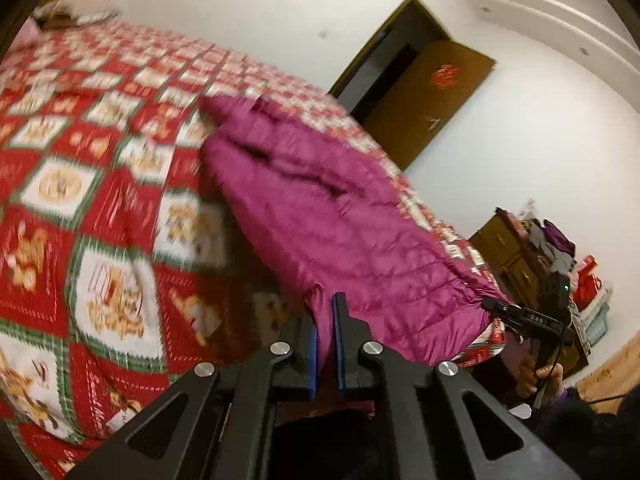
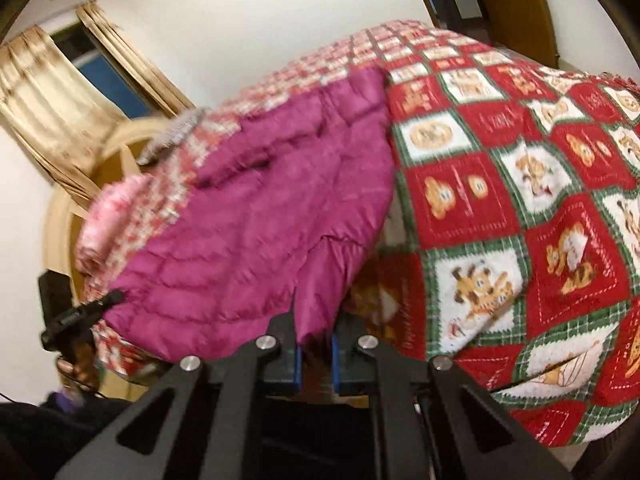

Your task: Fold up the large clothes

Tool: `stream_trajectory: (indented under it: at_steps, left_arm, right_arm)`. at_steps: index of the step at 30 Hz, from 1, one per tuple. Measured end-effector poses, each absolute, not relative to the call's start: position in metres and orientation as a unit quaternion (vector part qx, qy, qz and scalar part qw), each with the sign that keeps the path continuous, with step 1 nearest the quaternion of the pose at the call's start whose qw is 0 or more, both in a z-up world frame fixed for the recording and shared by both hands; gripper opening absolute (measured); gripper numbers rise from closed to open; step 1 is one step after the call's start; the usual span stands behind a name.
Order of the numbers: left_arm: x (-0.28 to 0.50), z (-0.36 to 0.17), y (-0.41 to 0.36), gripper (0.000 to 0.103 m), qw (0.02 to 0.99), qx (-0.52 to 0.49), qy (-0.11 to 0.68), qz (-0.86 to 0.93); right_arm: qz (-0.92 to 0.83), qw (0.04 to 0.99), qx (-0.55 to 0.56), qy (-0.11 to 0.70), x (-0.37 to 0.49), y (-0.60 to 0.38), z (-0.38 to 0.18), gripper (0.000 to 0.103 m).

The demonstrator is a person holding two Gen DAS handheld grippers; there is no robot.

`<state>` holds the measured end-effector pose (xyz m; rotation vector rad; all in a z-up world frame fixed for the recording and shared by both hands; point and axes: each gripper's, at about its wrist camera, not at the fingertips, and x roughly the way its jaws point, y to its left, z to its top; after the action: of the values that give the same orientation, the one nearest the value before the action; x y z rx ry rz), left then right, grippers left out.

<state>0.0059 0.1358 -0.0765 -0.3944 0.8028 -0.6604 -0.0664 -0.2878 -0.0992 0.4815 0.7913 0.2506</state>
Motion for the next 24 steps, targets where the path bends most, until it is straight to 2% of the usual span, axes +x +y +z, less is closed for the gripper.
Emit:
stream_trajectory:
  at_steps: [9, 12, 16, 21, 24]
  left_arm:
    - [-0.028, -0.034, 0.146, 0.004, 0.857, -0.188, 0.297, -0.378]
    - [-0.032, -0.022, 0.146, 0.004, 0.875, -0.158, 0.276, -0.364]
    - [-0.010, -0.038, 0.148, 0.004, 0.881, -0.145, 0.323, -0.315]
    - [0.017, -0.093, 0.156, 0.005, 0.839, -0.192, 0.438, -0.258]
    - [0.015, -0.119, 0.157, 0.005, 0.827, -0.203, 0.468, -0.238]
  right_arm:
    - [0.153, 0.896, 0.226, 0.349, -0.094, -0.275, -0.067, 0.012]
    - [0.161, 0.900, 0.233, 0.331, -0.103, -0.279, -0.053, 0.012]
    - [0.150, 0.907, 0.223, 0.325, -0.102, -0.280, -0.046, 0.012]
    - [0.145, 0.901, 0.230, 0.339, -0.096, -0.280, -0.062, 0.012]
    - [0.140, 0.896, 0.231, 0.352, -0.093, -0.281, -0.073, 0.012]
